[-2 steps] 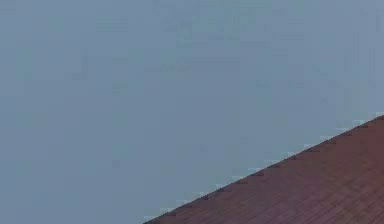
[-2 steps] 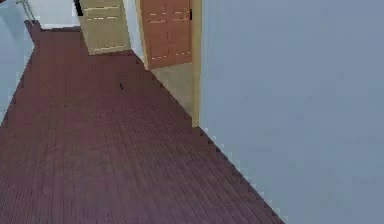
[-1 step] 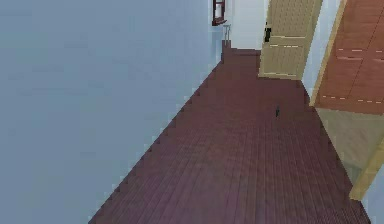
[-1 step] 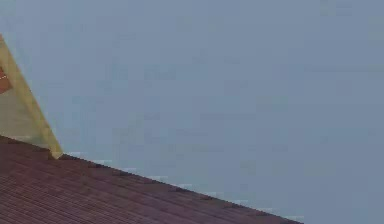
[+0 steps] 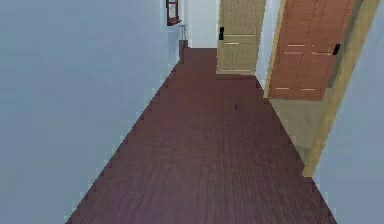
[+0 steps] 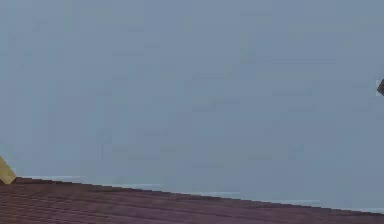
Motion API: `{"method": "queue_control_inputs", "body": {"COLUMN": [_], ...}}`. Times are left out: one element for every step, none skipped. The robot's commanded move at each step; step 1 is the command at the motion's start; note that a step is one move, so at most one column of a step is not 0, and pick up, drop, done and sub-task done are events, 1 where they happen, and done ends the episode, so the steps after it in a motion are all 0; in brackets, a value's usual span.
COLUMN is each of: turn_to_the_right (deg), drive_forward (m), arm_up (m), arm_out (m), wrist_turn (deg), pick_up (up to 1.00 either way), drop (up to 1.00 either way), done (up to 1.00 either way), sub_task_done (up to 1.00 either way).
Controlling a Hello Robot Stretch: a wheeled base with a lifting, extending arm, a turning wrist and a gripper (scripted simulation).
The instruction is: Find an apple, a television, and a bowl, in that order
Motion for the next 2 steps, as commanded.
{"method": "queue_control_inputs", "body": {"turn_to_the_right": [0.0, 0.0], "drive_forward": [1.0, 1.0], "arm_up": [0.0, 0.0], "arm_out": [0.0, 0.0], "wrist_turn": [0.0, 0.0], "pick_up": [0.0, 0.0], "drop": [0.0, 0.0], "done": [0.0, 0.0], "sub_task_done": [0.0, 0.0]}}
